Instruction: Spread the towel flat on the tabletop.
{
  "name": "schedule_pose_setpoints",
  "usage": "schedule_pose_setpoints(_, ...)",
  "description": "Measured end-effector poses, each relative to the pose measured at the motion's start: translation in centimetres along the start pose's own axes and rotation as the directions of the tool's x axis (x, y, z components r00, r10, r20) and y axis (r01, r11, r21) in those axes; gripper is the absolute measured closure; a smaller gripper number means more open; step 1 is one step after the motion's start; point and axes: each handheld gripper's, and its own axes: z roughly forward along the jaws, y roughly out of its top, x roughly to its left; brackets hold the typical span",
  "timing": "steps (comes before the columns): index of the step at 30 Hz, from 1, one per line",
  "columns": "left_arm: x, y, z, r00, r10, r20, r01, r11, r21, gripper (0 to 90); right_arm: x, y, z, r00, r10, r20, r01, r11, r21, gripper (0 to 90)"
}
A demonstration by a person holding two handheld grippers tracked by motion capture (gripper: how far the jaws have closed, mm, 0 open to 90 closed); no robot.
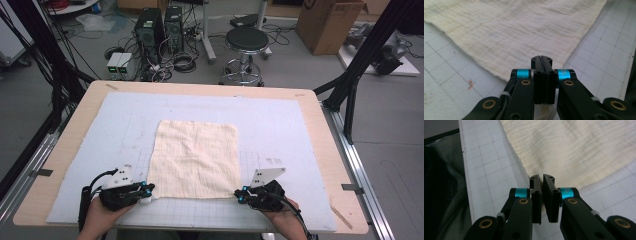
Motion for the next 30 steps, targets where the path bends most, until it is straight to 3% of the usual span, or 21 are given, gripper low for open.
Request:
schedule_pose_setpoints(17,-1.9,-0.6,-2.0,0.9996,0.017,0.023,-0.016,0.9989,-0.044,88.7,1.2,-0.8,-0.3,0.9998,-0.008,-0.018,0.009,0.999,0.031,85.1)
schedule_pose_setpoints(21,-1.9,-0.6,-1.9,0.9997,0.007,0.025,-0.006,0.9987,-0.05,88.7,1.0,-1.1,-0.4,0.9998,0.014,-0.015,-0.013,0.999,0.032,83.9)
schedule_pose_setpoints(22,-1.8,-0.6,-1.9,0.9996,0.016,0.024,-0.015,0.9989,-0.045,88.6,0.9,-1.1,-0.5,0.9997,0.018,-0.018,-0.018,1.0,0.023,81.3)
schedule_pose_setpoints(25,-1.6,-0.6,-1.9,0.9996,-0.005,0.026,0.006,0.9983,-0.058,84.3,0.6,-1.0,-0.6,0.9985,0.038,-0.039,-0.039,0.999,-0.009,73.0)
schedule_pose_setpoints(30,-1.0,-0.3,-1.7,0.9995,-0.02,0.026,0.022,0.9961,-0.086,75.0,0.2,-0.8,-0.8,0.9971,0.068,-0.035,-0.07,0.995,-0.067,61.4)
